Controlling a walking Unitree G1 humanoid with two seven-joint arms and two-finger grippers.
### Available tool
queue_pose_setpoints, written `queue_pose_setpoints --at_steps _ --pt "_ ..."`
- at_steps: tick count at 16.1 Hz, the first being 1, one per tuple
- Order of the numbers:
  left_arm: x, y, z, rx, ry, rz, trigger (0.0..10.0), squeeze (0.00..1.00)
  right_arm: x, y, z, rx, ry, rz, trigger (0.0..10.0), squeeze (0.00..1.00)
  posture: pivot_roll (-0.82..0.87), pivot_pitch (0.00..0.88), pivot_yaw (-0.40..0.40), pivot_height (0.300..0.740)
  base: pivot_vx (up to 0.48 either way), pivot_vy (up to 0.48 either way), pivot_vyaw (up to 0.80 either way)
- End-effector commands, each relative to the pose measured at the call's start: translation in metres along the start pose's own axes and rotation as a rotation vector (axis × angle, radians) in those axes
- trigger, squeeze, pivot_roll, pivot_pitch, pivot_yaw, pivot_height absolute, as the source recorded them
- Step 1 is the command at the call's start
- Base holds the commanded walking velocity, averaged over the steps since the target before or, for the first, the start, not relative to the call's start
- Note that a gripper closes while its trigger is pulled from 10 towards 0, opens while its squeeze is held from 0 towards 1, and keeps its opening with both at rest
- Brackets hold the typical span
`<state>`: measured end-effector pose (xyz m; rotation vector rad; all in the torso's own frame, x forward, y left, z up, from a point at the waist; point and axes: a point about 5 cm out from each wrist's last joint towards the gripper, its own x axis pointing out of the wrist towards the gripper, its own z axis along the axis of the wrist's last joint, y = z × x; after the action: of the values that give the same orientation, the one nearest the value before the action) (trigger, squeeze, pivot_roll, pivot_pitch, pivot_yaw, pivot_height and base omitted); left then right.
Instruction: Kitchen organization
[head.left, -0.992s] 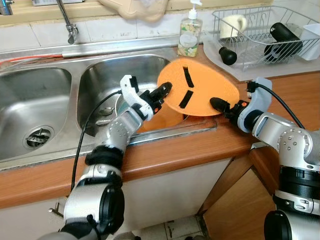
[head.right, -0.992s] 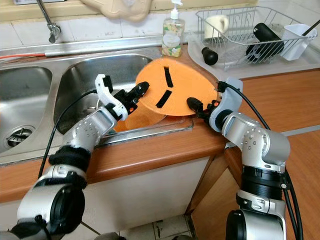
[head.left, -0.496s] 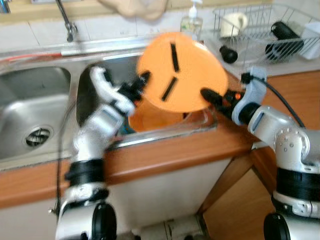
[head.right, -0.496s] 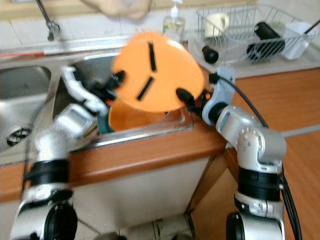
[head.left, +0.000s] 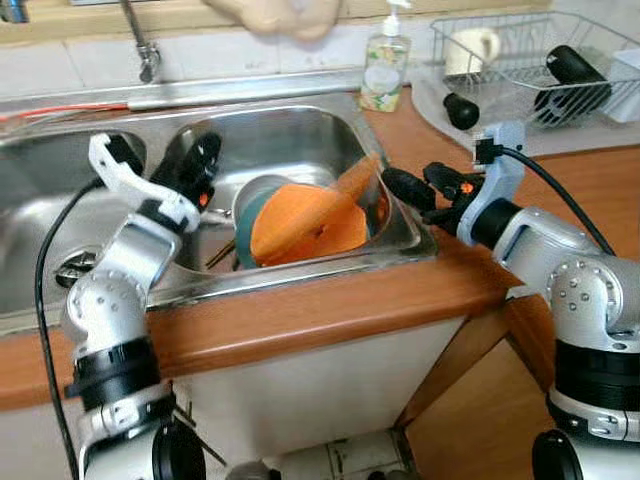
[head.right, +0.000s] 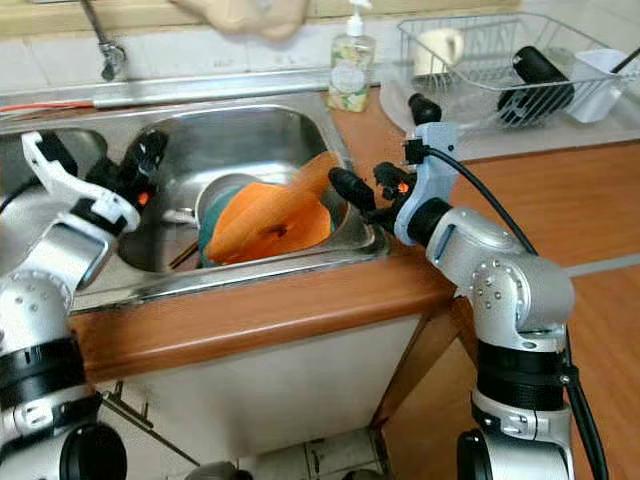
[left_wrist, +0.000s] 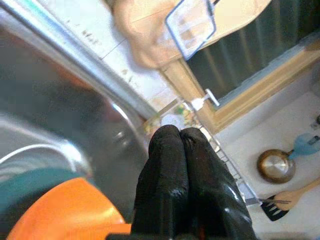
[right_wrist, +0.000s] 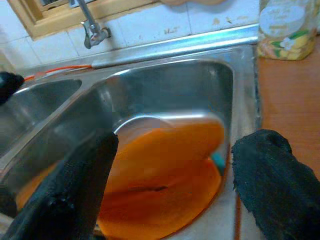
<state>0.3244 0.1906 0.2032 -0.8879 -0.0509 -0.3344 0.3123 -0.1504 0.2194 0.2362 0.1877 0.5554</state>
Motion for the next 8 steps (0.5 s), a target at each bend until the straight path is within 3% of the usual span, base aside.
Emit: queue_pose_setpoints --at_steps 1,5,6,7,8 --pt "0.001 -0.004 -0.008 0.031 0.039 0.007 0.0 0.0 0.0 0.004 0.003 -0.023 -0.005 0.022 10.0 0.0 -0.02 0.0 0.018 0.74 0.0 0.0 0.0" --pt "-0.001 -0.003 -0.025 0.145 0.138 0.032 0.0 0.0 -0.002 0.003 0.002 -0.043 0.002 0.015 10.0 0.0 -0.03 0.0 0.025 0.74 0.0 0.0 0.0" --pt "-0.002 -0.001 -0.027 0.188 0.143 0.056 0.0 0.0 -0.003 0.003 0.001 -0.054 0.005 0.01 10.0 0.0 -0.03 0.0 0.029 0.74 0.0 0.0 0.0" --pt "-0.002 0.001 -0.028 0.284 0.151 0.071 0.0 0.0 -0.004 0.003 -0.001 -0.087 0.006 -0.008 10.0 0.0 -0.03 0.0 0.029 0.74 0.0 0.0 0.0" --pt "-0.003 0.003 -0.026 0.399 0.131 0.102 1.7 0.0 -0.004 0.003 -0.004 -0.118 0.003 -0.03 10.0 0.0 -0.03 0.0 0.029 0.74 0.0 0.0 0.0"
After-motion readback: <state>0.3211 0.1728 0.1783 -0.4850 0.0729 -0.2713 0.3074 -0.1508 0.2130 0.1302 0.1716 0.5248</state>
